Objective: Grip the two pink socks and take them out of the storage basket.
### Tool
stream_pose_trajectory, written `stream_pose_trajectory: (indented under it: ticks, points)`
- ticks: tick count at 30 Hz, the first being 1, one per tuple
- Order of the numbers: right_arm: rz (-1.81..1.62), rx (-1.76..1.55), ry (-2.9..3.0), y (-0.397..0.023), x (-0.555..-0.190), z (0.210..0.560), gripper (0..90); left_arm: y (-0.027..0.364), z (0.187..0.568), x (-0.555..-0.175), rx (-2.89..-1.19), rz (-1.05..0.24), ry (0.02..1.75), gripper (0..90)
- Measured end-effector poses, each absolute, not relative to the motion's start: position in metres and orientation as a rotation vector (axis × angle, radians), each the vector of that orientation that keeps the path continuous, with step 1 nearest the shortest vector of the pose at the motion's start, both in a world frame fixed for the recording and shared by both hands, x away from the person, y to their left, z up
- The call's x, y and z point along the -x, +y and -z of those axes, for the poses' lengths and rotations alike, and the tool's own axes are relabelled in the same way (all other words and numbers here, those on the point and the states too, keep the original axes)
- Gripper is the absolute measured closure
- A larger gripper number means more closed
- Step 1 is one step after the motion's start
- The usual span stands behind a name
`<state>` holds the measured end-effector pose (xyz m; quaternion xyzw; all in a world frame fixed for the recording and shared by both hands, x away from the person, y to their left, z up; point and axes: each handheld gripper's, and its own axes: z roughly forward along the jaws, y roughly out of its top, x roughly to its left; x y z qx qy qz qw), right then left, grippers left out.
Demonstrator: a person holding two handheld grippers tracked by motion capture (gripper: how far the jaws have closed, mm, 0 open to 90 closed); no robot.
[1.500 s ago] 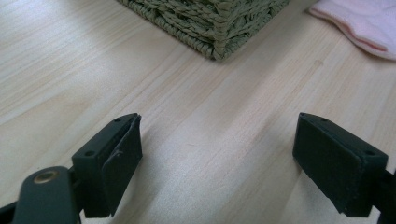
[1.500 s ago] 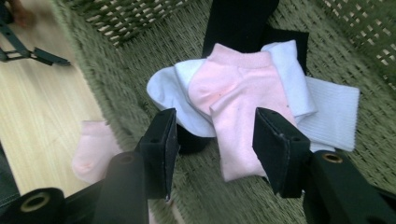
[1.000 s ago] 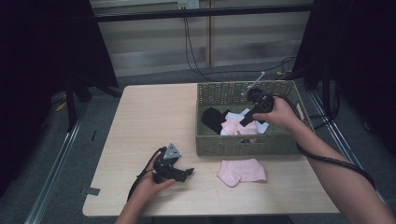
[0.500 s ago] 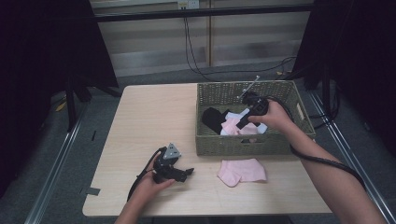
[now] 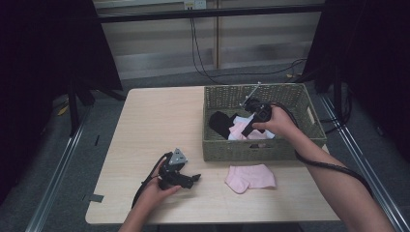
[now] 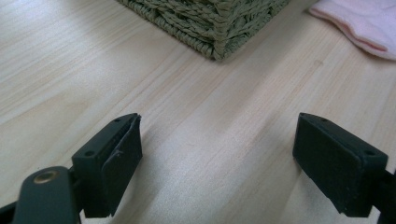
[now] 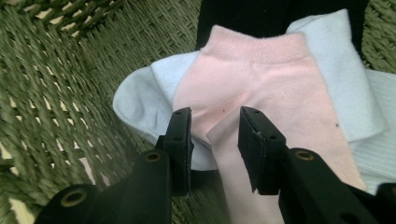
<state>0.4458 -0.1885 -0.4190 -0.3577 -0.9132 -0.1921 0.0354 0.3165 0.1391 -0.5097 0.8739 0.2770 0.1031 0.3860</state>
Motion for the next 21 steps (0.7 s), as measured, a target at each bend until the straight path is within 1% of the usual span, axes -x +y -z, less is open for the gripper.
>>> stream_pose_trajectory:
  ticks: [4,6,8,9,11,17,21]
  points:
    - [0.553,1.109,-2.795,-0.186,-0.446,0.423,66.9,0.139,0.51,-0.317,-2.228,-0.265,0.704,15.2]
    - [0.541,1.082,-2.814,-0.186,-0.447,0.426,71.5,0.139,0.51,-0.317,-2.227,-0.264,0.704,15.2]
    - [0.523,1.089,-2.821,-0.186,-0.448,0.427,79.0,0.139,0.509,-0.317,-2.229,-0.266,0.702,15.2]
    - [0.526,1.102,-2.8,-0.185,-0.447,0.428,80.1,0.139,0.509,-0.317,-2.227,-0.265,0.705,15.2]
    - [0.505,1.108,-2.793,-0.185,-0.448,0.429,85.9,0.139,0.509,-0.317,-2.228,-0.268,0.704,15.2]
    - [0.523,1.081,-2.786,-0.187,-0.447,0.426,88.1,0.139,0.51,-0.317,-2.228,-0.264,0.704,15.2]
    - [0.538,1.078,-2.796,-0.192,-0.446,0.414,88.2,0.139,0.51,-0.317,-2.227,-0.266,0.703,15.2]
